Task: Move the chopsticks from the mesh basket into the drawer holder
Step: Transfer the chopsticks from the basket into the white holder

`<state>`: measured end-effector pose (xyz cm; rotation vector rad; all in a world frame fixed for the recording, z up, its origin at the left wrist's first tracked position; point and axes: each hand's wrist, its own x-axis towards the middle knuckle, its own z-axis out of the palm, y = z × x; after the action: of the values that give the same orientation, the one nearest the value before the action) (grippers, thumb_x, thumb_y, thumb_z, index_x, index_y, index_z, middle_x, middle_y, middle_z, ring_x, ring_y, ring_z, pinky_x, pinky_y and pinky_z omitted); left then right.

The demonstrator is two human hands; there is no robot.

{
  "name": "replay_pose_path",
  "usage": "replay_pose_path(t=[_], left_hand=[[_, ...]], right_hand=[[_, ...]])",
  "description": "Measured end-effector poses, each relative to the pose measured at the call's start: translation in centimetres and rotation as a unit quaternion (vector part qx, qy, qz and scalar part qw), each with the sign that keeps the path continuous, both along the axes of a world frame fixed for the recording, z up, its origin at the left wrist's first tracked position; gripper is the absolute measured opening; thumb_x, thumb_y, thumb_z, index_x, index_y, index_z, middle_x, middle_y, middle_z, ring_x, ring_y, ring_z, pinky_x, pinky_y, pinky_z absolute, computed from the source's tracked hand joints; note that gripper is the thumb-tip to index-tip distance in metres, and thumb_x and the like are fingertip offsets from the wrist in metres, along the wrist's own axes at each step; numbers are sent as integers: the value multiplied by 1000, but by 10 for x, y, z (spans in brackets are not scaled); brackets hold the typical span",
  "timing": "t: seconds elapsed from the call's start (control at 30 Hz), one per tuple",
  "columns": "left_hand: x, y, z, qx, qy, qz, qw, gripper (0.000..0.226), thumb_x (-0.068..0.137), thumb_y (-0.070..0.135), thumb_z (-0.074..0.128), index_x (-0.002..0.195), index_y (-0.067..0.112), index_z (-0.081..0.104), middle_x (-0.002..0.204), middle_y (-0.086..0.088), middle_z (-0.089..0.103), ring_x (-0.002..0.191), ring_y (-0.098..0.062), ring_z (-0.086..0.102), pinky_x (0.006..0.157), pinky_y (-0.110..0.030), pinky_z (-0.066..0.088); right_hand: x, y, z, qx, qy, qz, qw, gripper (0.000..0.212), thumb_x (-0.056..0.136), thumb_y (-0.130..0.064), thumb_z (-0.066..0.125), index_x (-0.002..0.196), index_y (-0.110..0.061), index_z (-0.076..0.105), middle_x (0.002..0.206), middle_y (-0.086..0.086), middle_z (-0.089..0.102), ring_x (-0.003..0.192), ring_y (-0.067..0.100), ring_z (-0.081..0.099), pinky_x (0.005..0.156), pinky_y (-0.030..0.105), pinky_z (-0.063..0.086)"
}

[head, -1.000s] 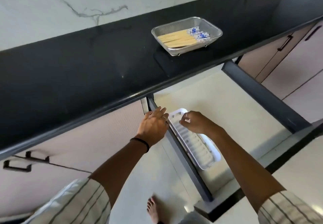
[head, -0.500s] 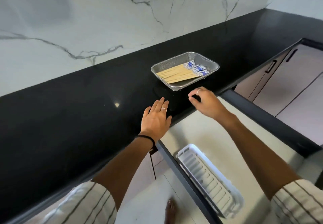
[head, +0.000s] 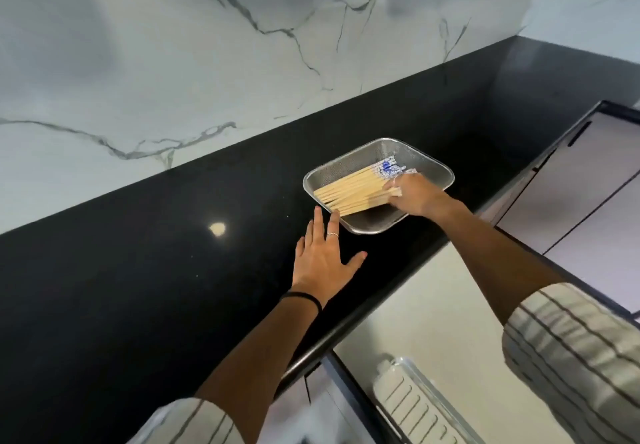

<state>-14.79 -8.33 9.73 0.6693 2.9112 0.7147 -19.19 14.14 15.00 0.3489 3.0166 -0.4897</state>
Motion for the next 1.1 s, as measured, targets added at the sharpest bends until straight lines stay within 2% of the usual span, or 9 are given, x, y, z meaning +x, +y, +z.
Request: replay_pose_path(t=[0.17, 0.33, 0.53, 0.67, 0.77, 0.9, 1.0, 1.1], left_hand=[[-14, 16, -20, 34, -54, -5, 998, 103, 80, 73, 50, 153, 26, -6, 159, -10, -20, 148, -25, -7, 119, -44, 10], [-19, 23, -37, 77, -4, 0, 997, 97, 83, 70, 49, 153, 25, -1, 158, -11, -22, 148, -30, -10, 118, -47, 6], [-19, 21, -53, 134, 19, -22, 991, 91, 86, 64, 51, 151, 29, -1, 157, -15, -20, 148, -32, 4, 116, -51, 14], [-21, 22, -55, 160, 20, -28, 987, 90, 86, 64, 52, 150, 34, -4, 158, -13, -21, 146, -35, 11, 115, -51, 16], [-20, 22, -57, 153, 27, -25, 988, 86, 88, 63, 48, 151, 33, -4, 158, -13, -20, 145, -36, 14, 115, -51, 19], [-18, 21, -55, 135, 29, -17, 990, 80, 90, 63, 39, 151, 29, 0, 158, -16, -18, 145, -37, 15, 116, -53, 24], [-17, 20, -53, 131, 24, -12, 991, 80, 90, 64, 36, 152, 24, 4, 158, -17, -16, 144, -38, 16, 114, -53, 26], [-16, 22, -51, 124, 25, -3, 992, 81, 89, 67, 31, 153, 24, 4, 159, -15, -16, 144, -38, 15, 115, -53, 25]], right_hand=[[-22, -7, -18, 38, -71, 14, 997, 47, 84, -15, 63, 131, -18, 54, 133, 8, 53, 123, 25, 50, 102, 35, 41], [-36, -4, -33, 60, -63, 25, 996, 33, 81, -8, 66, 113, -13, 58, 125, 8, 48, 116, 27, 52, 98, 40, 44], [-38, -6, -37, 139, -63, 70, 986, 30, 80, -7, 64, 110, -10, 56, 119, 10, 48, 107, 31, 54, 87, 46, 50], [-39, -6, -37, 175, -47, 86, 980, 40, 87, -3, 52, 126, -9, 52, 124, 12, 49, 110, 33, 55, 88, 46, 51], [-38, -6, -39, 210, -46, 93, 972, 44, 89, -2, 49, 131, -14, 49, 125, 9, 52, 114, 31, 54, 85, 44, 52], [-39, -8, -36, 266, -63, 112, 955, 44, 88, -4, 52, 129, -16, 50, 123, 7, 56, 115, 29, 55, 79, 41, 49], [-39, -6, -31, 257, -92, 135, 952, 40, 87, -4, 53, 126, -14, 52, 123, 8, 56, 116, 30, 54, 83, 43, 50], [-33, -2, -26, 242, -113, 153, 951, 46, 88, -5, 51, 132, -15, 47, 125, 10, 57, 117, 31, 54, 86, 42, 48]])
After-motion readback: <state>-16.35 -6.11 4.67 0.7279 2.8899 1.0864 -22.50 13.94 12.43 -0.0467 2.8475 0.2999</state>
